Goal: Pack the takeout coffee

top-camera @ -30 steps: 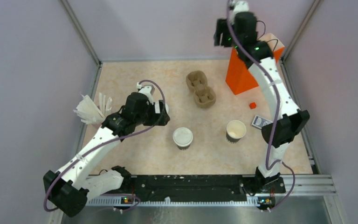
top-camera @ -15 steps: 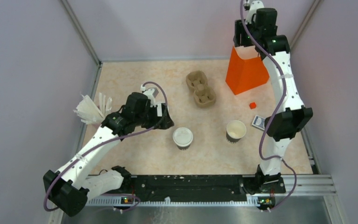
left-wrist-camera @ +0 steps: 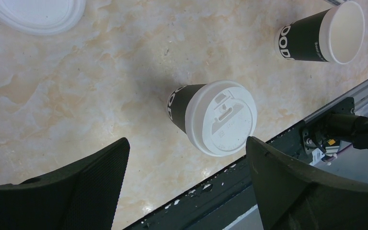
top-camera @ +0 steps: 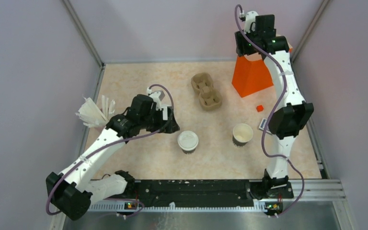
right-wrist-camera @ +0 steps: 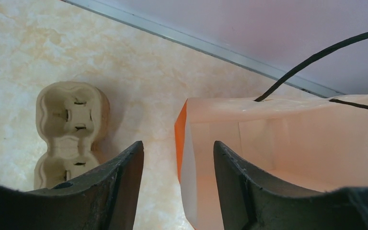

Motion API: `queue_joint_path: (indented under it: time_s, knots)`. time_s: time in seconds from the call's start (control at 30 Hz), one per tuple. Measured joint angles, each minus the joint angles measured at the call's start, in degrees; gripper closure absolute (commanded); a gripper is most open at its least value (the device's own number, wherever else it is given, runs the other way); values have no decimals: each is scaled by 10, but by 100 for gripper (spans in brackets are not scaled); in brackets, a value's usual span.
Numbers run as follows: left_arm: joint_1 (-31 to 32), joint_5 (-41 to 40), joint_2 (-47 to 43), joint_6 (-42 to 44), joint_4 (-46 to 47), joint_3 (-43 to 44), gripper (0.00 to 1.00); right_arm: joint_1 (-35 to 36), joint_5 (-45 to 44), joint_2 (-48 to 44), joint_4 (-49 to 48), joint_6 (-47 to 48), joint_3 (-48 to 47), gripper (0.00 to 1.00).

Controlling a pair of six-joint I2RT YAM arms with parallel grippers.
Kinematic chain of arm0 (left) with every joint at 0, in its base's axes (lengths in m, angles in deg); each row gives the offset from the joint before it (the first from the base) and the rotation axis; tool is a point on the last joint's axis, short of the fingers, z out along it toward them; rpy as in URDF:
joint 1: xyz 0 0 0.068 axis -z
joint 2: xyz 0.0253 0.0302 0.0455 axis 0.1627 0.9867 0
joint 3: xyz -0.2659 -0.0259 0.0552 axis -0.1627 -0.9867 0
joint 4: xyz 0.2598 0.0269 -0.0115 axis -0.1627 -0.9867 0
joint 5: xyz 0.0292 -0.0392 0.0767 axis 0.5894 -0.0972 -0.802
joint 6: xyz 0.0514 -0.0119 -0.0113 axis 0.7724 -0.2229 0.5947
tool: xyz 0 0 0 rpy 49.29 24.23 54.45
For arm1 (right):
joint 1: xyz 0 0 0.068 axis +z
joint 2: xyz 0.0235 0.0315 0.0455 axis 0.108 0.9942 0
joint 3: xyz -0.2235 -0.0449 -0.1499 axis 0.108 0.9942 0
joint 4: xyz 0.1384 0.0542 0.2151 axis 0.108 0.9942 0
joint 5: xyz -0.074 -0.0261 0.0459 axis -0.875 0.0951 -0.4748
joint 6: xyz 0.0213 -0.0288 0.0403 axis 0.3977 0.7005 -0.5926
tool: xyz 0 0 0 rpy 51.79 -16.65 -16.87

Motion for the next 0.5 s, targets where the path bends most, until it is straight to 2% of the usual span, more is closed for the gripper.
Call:
queue_joint_path:
  time_s: [0.2,0.37,0.5]
  knots:
    - [0,0,12,10,-5,6,4,0,0,18,9,23,0,47]
    - [0,2,17,20,-5,21,4,0,0,21,17,39,0,53]
    - [0,8,32,30,-5,26,4,0,4,21,20,52,1,64]
